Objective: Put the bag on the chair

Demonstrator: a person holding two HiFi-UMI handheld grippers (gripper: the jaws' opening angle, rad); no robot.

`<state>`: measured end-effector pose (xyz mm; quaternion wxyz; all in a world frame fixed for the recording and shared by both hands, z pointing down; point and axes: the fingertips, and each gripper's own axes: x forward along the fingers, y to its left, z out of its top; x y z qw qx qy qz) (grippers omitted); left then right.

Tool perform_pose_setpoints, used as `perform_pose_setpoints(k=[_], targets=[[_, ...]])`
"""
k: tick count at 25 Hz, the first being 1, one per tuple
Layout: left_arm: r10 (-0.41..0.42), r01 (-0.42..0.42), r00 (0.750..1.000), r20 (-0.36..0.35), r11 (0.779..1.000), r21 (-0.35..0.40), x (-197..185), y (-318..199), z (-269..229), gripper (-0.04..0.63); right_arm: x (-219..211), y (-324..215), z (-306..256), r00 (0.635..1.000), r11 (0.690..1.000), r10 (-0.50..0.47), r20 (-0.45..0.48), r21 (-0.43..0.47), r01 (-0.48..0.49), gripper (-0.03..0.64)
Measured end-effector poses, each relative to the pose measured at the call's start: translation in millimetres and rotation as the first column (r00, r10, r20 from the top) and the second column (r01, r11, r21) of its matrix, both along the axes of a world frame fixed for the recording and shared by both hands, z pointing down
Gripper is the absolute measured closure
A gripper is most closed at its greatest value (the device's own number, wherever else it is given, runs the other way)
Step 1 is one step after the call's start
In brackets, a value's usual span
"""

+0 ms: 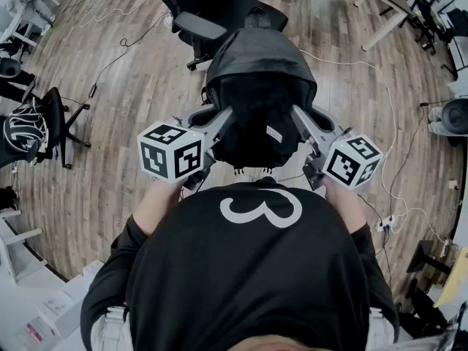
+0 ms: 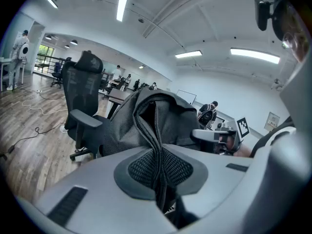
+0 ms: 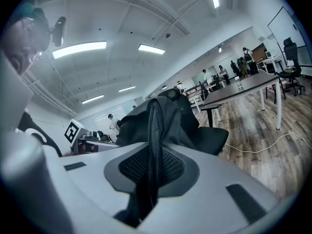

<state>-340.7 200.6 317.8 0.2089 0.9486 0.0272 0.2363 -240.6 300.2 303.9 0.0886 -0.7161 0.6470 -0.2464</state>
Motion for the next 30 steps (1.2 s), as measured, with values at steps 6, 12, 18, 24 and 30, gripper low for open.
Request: perform_pose_setpoints(k=[6, 12, 18, 24, 30], targets=[[-0.006, 0.006, 1.000, 0.002, 1.000, 0.004, 12, 2, 0, 0.551, 13, 2, 1, 1.000, 1.000, -0.005, 0.004, 0.004, 0.005, 0.557], [-0.021, 0.021, 1.000, 0.013, 1.000, 0.004, 28, 6, 1, 0.551, 29, 4, 1, 1.000, 1.000, -0.028, -0.013, 0.002, 0.028, 0.557], [-0.034, 0.034, 0.999, 0.026, 0.999, 0.006, 51, 11, 2, 0.551, 54, 8, 3, 0.999, 0.999, -0.036, -0.011, 0.005, 0.036, 0.557], [-0.043, 0.043, 0.998, 0.038, 0.999, 0.010, 79, 18, 2, 0.551, 82, 14, 4, 0.999, 0.999, -0.041, 0.008, 0.005, 0.041, 0.557], [-0.055, 0.054, 0.997, 0.045, 0.998, 0.011, 111, 26, 5, 0.551, 116, 21, 6, 0.999, 0.999, -0.050, 0.019, 0.012, 0.049, 0.557]])
